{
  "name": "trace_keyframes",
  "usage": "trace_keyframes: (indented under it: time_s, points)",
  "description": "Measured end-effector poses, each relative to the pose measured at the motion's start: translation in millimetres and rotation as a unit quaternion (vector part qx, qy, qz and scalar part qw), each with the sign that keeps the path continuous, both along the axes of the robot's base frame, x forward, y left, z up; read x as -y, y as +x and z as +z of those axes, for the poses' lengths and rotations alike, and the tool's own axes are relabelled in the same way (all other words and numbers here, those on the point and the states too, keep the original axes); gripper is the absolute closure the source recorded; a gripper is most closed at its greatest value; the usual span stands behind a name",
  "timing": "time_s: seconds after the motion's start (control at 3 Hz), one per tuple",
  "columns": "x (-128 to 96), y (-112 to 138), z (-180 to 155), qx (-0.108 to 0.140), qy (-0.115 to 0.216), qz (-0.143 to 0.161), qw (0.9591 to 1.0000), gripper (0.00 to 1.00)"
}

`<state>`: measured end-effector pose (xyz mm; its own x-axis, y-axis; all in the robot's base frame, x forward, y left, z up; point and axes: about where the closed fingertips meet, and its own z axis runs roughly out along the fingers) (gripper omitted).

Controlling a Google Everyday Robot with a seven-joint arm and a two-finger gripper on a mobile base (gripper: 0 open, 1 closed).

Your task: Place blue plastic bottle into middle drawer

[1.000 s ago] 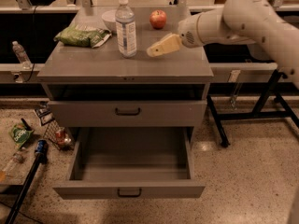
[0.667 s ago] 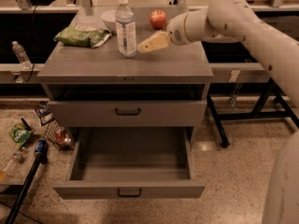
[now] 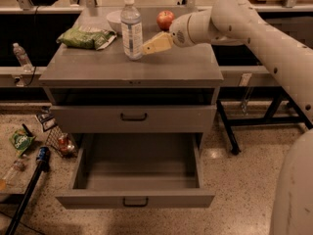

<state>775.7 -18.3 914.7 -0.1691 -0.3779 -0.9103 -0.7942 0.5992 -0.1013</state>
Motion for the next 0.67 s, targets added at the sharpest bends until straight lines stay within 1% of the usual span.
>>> trace_keyframes:
  time_s: [0.33, 0.67]
  points:
    - [-16, 17, -1, 0.000, 0.018, -0.024, 0.9995, 0.00]
    - [-33, 41, 3, 0.006, 0.046, -0.043, 0.9980, 0.00]
